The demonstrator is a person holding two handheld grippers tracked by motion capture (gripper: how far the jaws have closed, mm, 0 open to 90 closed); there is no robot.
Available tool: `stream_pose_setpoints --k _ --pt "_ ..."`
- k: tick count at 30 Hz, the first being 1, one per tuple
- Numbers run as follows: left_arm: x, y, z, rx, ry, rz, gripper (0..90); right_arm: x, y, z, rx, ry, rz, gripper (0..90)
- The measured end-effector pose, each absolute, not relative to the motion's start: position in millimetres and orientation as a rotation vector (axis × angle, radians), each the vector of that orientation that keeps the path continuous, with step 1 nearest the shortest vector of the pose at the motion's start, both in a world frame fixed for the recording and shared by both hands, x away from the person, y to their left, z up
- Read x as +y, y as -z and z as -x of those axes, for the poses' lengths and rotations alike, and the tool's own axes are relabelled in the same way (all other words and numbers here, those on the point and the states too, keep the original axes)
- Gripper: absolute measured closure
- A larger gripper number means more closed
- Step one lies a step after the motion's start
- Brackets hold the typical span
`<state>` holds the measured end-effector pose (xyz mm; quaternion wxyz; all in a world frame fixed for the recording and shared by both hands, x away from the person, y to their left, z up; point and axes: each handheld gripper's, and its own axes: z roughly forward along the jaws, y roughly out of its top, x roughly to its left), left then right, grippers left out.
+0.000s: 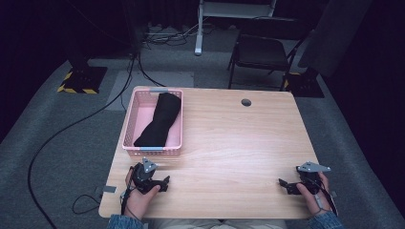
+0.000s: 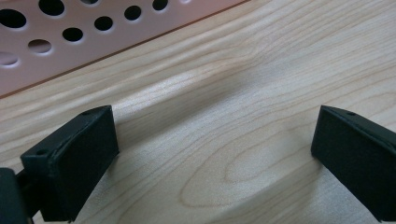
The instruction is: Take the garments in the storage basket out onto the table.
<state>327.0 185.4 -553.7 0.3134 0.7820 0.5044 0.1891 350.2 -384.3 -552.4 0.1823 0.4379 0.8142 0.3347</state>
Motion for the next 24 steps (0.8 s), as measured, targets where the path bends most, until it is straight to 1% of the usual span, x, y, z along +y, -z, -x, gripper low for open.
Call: stream_pose_setpoints --k 6,24 --pt "189 553 -326 1.338 -0.502 -2.020 3.6 -384 552 -350 2.298 -0.945 -1.237 0.1" --pt "189 522 -315 1.292 -0.626 -1.893 3.9 -384 552 -350 2.298 -0.945 -1.236 0.0"
